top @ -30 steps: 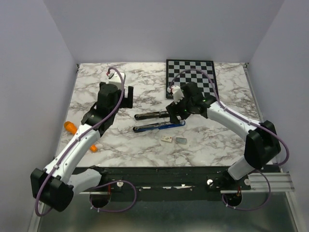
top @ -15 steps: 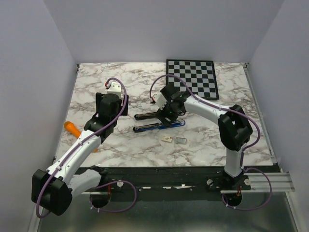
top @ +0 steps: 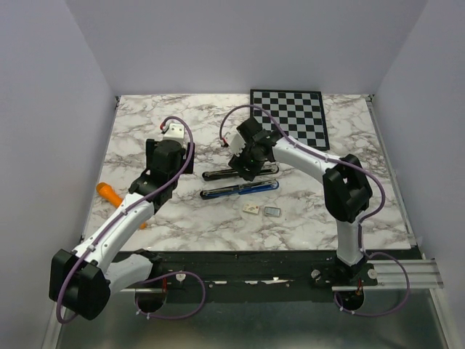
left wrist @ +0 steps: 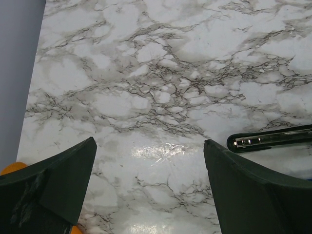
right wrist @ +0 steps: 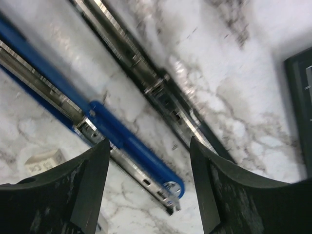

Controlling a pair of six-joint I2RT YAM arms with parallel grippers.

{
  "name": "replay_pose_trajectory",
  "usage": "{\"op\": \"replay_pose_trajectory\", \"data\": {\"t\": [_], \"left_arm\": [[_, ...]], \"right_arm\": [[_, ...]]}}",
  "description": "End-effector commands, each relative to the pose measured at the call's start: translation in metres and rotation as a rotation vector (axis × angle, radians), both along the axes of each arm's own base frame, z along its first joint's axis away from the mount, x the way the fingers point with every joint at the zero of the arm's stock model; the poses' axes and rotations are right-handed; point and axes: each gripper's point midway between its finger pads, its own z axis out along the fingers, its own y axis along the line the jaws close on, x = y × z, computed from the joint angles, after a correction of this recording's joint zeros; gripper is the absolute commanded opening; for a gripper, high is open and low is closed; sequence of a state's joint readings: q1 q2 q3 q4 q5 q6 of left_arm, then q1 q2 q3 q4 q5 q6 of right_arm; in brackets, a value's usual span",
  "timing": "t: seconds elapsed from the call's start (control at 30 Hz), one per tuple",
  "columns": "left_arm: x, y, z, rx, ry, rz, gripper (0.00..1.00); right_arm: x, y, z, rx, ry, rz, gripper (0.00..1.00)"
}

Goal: Load the staples into the stapler

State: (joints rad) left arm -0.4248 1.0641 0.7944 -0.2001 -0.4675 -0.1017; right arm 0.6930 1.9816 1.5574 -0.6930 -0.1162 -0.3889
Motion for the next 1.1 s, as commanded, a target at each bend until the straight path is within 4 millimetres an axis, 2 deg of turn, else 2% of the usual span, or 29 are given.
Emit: {"op": "replay_pose_trajectory", "data": {"t": [0.0,0.13,0.17,0.33,0.4,0.43,0.57,0.6,0.7,0.73,0.8,0.83,0.87,0.93,1.0,1.03,1.07], "left_arm": [[0.007,0.0,0.007,-0.003,-0.022,0.011,0.99],[0.008,0.001,0.002,0.011,-0.009,0.017,0.99],[0.008,0.002,0.001,0.018,-0.005,0.02,0.99],[0.009,0.002,-0.004,0.027,0.003,0.021,0.99],[0.009,0.001,-0.005,0.026,0.007,0.017,0.99],[0.009,0.001,-0.005,0.026,0.007,0.017,0.99],[0.009,0.001,-0.006,0.028,0.012,0.013,0.99],[0.009,0.001,-0.006,0.026,0.01,0.012,0.99],[0.009,0.0,-0.005,0.024,0.009,0.01,0.99],[0.009,0.0,-0.006,0.023,0.011,0.007,0.99],[0.009,-0.001,-0.005,0.019,0.009,0.004,0.99],[0.009,-0.002,-0.006,0.018,0.013,0.001,0.99],[0.009,-0.002,-0.006,0.017,0.012,-0.001,0.99],[0.009,-0.002,-0.005,0.017,0.01,0.001,0.99],[0.01,-0.003,-0.004,0.014,0.011,-0.003,0.99],[0.009,-0.003,-0.005,0.013,0.012,-0.003,0.99],[0.01,-0.004,-0.003,0.01,0.008,-0.005,0.99]], "right_arm": [[0.036,0.013,0.003,-0.019,-0.109,0.006,0.73],[0.047,0.022,-0.003,-0.028,-0.113,0.031,0.73],[0.046,0.021,-0.013,-0.047,-0.096,0.037,0.73],[0.049,0.022,-0.028,-0.073,-0.077,0.056,0.72],[0.051,0.019,-0.035,-0.091,-0.073,0.047,0.69],[0.053,0.019,-0.036,-0.09,-0.073,0.042,0.64],[0.057,0.011,-0.037,-0.085,-0.066,0.006,0.54],[0.056,0.006,-0.04,-0.091,-0.061,-0.002,0.52],[0.06,-0.008,-0.033,-0.081,-0.074,-0.038,0.39],[0.059,-0.019,-0.033,-0.085,-0.068,-0.056,0.34],[0.057,-0.03,-0.032,-0.089,-0.068,-0.074,0.32],[0.053,-0.042,-0.038,-0.106,-0.052,-0.092,0.26],[0.052,-0.047,-0.031,-0.103,-0.06,-0.108,0.23],[0.048,-0.061,-0.03,-0.106,-0.054,-0.134,0.19],[0.04,-0.076,-0.027,-0.112,-0.073,-0.172,0.19],[0.041,-0.085,-0.022,-0.114,-0.094,-0.202,0.14],[0.034,-0.094,-0.027,-0.119,-0.087,-0.227,0.14]]}}
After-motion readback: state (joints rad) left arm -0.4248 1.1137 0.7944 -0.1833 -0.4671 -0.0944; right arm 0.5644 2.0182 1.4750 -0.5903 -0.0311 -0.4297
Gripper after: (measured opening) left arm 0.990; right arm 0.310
